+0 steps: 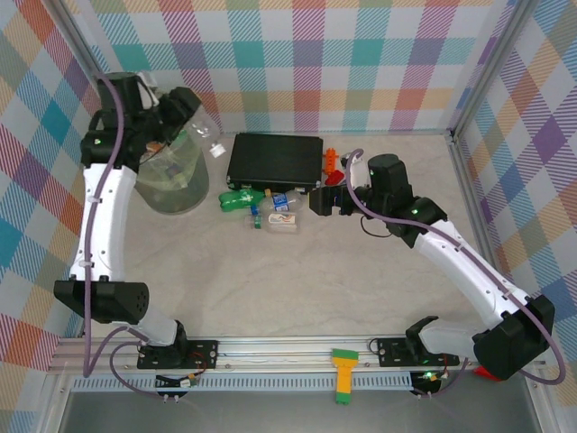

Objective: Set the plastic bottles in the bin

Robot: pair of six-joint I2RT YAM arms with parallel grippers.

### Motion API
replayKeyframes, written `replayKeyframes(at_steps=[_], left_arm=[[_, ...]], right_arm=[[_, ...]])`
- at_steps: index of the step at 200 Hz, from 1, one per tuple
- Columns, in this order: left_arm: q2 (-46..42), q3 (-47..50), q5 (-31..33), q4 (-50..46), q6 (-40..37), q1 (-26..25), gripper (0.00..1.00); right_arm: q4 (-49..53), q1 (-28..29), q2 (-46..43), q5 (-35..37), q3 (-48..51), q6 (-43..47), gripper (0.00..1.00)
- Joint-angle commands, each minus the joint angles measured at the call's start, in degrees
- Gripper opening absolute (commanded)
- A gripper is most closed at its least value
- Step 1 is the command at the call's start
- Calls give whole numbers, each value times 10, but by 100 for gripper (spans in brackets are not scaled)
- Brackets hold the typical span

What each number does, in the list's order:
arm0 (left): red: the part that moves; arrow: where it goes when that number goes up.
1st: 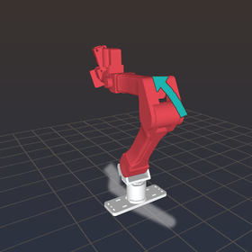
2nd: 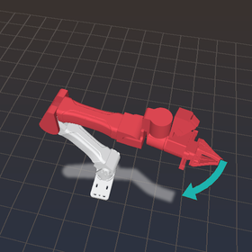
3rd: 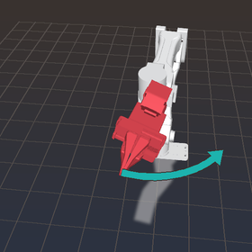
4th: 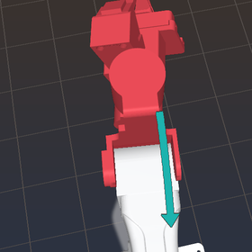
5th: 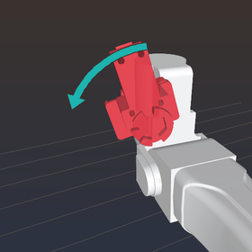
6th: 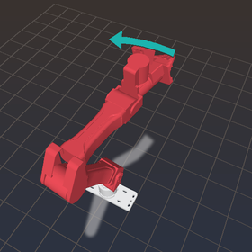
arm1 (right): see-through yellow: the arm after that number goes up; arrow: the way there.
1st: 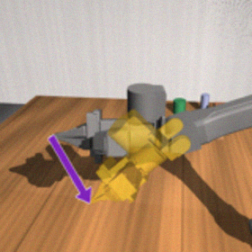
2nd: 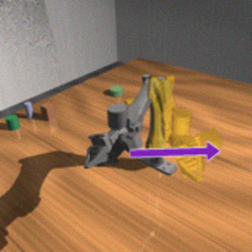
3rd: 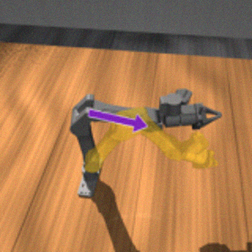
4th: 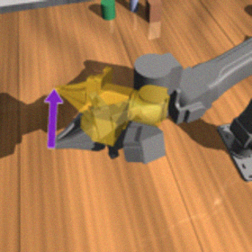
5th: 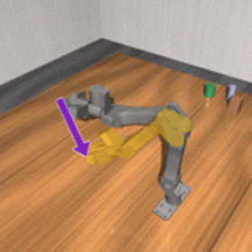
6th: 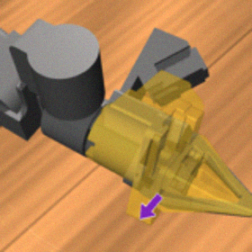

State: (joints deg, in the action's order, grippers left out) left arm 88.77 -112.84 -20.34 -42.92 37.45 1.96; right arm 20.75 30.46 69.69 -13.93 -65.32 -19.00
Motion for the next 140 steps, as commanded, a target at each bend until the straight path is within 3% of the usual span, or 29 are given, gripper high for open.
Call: replayKeyframes(at_steps=[1,51,140], left_arm=[[10,-41,-5,-28,-1,43,56],[68,-110,32,-58,1,113,55],[199,-251,248,-176,-80,143,56]], right_arm=[[-17,2,-4,5,-15,0,99],[-23,1,-5,16,-10,1,99],[-43,-2,24,25,-15,-3,99]])
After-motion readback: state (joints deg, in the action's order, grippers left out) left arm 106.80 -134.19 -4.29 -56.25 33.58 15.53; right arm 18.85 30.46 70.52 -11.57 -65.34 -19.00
